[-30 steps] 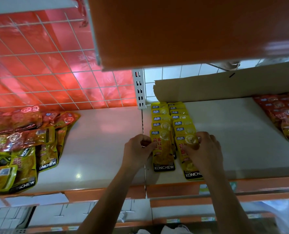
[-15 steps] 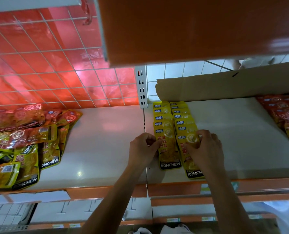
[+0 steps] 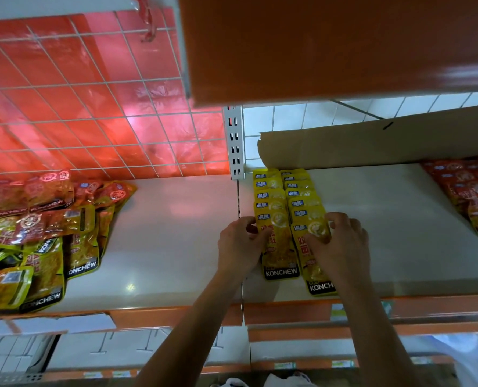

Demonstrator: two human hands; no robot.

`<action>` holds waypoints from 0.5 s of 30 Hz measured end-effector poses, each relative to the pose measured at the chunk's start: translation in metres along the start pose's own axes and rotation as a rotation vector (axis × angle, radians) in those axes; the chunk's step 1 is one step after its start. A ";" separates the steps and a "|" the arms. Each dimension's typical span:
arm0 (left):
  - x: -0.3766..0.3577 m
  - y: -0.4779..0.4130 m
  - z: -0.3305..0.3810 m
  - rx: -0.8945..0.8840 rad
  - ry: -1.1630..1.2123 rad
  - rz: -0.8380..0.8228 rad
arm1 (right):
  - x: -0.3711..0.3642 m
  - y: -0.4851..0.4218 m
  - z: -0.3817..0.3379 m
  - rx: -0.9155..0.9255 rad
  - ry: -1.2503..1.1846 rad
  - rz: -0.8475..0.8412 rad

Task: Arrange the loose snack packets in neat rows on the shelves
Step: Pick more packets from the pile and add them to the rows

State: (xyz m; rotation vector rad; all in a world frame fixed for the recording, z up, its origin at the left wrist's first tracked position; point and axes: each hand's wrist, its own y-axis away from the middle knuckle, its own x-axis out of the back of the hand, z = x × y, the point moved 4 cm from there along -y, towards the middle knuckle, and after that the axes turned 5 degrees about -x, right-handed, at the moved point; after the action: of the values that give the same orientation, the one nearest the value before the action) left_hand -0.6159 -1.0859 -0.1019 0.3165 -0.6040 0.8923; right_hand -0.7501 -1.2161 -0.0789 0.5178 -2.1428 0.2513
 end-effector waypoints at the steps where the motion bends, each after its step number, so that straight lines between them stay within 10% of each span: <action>1: 0.000 0.000 0.001 0.001 -0.006 -0.002 | 0.000 0.000 -0.001 0.002 -0.003 0.004; 15: 0.007 0.002 -0.008 0.003 -0.105 0.057 | -0.012 0.016 -0.039 0.167 0.026 0.062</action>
State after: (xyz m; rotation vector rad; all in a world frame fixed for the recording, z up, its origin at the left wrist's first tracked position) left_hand -0.6118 -1.0763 -0.1042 0.3522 -0.7113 0.9354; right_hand -0.7224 -1.1842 -0.0656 0.5407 -2.1252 0.4727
